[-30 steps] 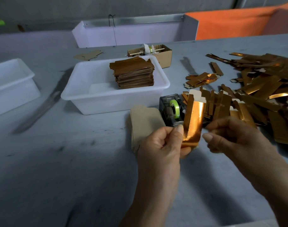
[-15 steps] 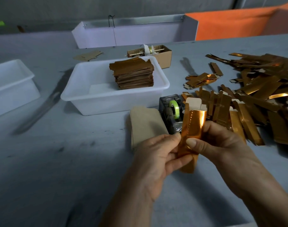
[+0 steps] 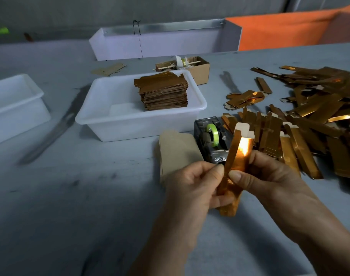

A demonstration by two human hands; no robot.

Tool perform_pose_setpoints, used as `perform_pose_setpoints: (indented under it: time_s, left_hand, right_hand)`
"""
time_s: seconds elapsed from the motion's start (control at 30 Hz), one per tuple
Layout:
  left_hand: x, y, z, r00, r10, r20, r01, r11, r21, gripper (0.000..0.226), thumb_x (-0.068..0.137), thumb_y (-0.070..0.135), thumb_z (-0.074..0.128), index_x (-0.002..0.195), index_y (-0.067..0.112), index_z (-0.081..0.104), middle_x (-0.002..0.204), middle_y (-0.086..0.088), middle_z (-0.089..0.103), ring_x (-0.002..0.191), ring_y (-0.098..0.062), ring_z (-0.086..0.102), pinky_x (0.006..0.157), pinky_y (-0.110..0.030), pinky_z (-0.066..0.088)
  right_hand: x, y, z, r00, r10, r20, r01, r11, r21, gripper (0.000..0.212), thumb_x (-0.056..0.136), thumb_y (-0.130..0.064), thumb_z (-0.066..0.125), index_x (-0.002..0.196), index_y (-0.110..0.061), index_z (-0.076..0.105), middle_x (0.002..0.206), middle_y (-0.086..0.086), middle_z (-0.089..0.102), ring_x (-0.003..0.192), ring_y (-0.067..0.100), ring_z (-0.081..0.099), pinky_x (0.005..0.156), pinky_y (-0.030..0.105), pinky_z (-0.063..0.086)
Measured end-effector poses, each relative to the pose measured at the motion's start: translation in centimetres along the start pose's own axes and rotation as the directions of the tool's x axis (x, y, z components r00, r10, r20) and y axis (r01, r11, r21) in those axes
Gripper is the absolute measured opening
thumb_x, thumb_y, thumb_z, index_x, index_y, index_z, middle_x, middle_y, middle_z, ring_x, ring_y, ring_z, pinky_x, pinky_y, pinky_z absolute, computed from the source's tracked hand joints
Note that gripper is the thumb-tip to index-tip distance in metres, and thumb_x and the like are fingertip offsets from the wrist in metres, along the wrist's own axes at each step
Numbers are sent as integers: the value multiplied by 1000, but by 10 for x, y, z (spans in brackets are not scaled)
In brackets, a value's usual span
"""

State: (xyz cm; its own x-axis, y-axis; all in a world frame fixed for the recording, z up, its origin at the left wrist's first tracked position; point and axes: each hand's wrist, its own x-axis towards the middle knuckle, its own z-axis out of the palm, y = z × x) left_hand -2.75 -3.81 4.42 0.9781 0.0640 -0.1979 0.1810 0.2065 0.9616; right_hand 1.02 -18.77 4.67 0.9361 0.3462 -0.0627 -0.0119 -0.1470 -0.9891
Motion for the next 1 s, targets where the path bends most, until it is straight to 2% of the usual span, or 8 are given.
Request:
perform_pose_setpoints:
  time_s: [0.1, 0.23, 0.33, 0.5, 0.7, 0.77, 0.9, 1.0]
  left_hand:
    - [-4, -5, 4, 979, 191, -63, -171, 955, 243, 14, 91, 30, 59, 82, 22, 68, 77, 9, 73, 67, -12, 73, 61, -25, 59]
    - [-7, -8, 3, 982, 187, -35, -174, 957, 233, 27, 79, 48, 60, 84, 24, 70, 82, 9, 74, 76, -10, 73, 69, -30, 61]
    - [-5, -12, 3, 988, 128, -89, -113, 980, 163, 15, 80, 35, 66, 85, 21, 71, 83, 2, 75, 76, -13, 73, 70, -33, 61]
    - [-2, -13, 1, 969, 153, -195, -126, 981, 145, 9, 87, 21, 67, 78, 18, 70, 75, -1, 73, 66, -12, 71, 59, -19, 55]
    - [-5, -8, 5, 912, 374, -166, -259, 842, 474, 21, 90, 34, 59, 70, 33, 64, 71, 10, 69, 64, -9, 68, 55, -21, 56]
    - [-5, -6, 3, 941, 302, -156, -208, 874, 438, 25, 93, 35, 53, 71, 30, 64, 68, 10, 68, 65, -10, 70, 56, -19, 56]
    - [-3, 0, -5, 999, -5, -49, 13, 986, 169, 14, 91, 30, 58, 91, 19, 68, 73, 3, 71, 63, -9, 71, 65, -28, 60]
    - [-4, 0, -4, 996, -9, -88, 15, 998, 66, 18, 87, 24, 64, 102, 16, 60, 85, -2, 71, 63, -9, 70, 61, -26, 60]
  right_hand:
    - [1, 1, 2, 999, 28, -19, -29, 999, -31, 25, 68, -30, 61, 92, -21, 67, 90, -2, 71, 88, 7, 65, 77, 24, 45]
    - [0, 2, 4, 999, 51, -16, -52, 998, -32, 25, 69, -30, 59, 92, -22, 66, 88, -5, 71, 85, 4, 65, 74, 20, 44]
    - [1, 1, 6, 998, 70, 8, -69, 997, -46, 25, 70, -30, 59, 93, -25, 67, 91, -7, 71, 88, 3, 65, 80, 25, 45]
    - [1, -2, 3, 990, 79, 117, -69, 994, -87, 29, 74, -35, 55, 97, -26, 69, 99, -9, 70, 95, 4, 63, 86, 27, 45]
    - [3, 1, 9, 998, -30, -52, 30, 1000, -2, 18, 72, -25, 60, 84, -17, 71, 88, 6, 71, 88, 16, 66, 84, 36, 49]
    - [3, 2, 8, 998, -43, -56, 41, 999, -34, 21, 71, -27, 60, 86, -17, 71, 90, 4, 71, 89, 13, 66, 84, 34, 48]
    - [2, 3, 4, 999, 16, -43, -16, 1000, 5, 19, 71, -31, 59, 83, -26, 72, 89, 4, 71, 89, 16, 66, 91, 44, 47]
    - [-1, 2, 2, 999, 44, -28, -43, 998, 46, 17, 71, -30, 58, 80, -31, 73, 87, 2, 72, 87, 14, 67, 94, 49, 45]
